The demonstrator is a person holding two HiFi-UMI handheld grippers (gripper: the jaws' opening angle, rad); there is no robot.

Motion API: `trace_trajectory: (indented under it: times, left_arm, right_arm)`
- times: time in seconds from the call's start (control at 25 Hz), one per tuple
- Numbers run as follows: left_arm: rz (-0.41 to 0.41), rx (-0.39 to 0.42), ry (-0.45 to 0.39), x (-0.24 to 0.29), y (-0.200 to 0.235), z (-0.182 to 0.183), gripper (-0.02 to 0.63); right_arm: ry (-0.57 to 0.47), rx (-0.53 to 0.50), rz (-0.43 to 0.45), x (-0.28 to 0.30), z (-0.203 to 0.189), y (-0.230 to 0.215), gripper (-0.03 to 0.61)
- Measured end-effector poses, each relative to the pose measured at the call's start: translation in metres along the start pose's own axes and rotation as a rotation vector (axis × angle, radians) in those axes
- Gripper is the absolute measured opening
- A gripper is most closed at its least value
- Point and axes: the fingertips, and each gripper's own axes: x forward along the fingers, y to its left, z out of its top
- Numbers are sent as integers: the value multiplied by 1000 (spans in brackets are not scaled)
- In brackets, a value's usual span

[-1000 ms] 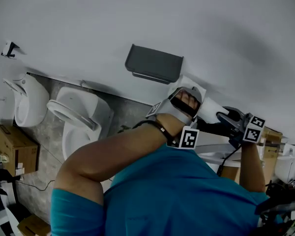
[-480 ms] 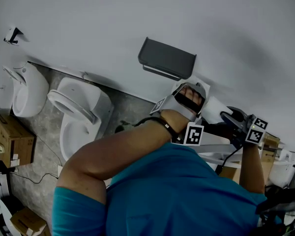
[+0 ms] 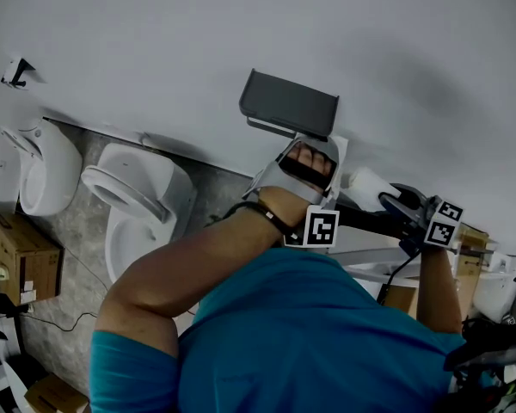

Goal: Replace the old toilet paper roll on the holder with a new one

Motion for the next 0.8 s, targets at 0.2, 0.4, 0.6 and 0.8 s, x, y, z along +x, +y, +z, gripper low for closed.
trace_trajectory:
  times: [0.2,0.4,0.6,0.8]
  left_arm:
    - [28,-83,-56,-6,2,3,403]
    - [81,-171,-90,-10,11,3,403]
    - [175,-187,-160,-18,10,-5,403]
    - [202,-207,-181,-13,5,-16,403]
  right_arm:
    - [-7,-3,-9,7,3,3,120]
    - [-10,-1,-23,11,2,5,120]
    - [-29,3,-38,13,2,6,120]
    - [-38,16,-47,23,0,5,120]
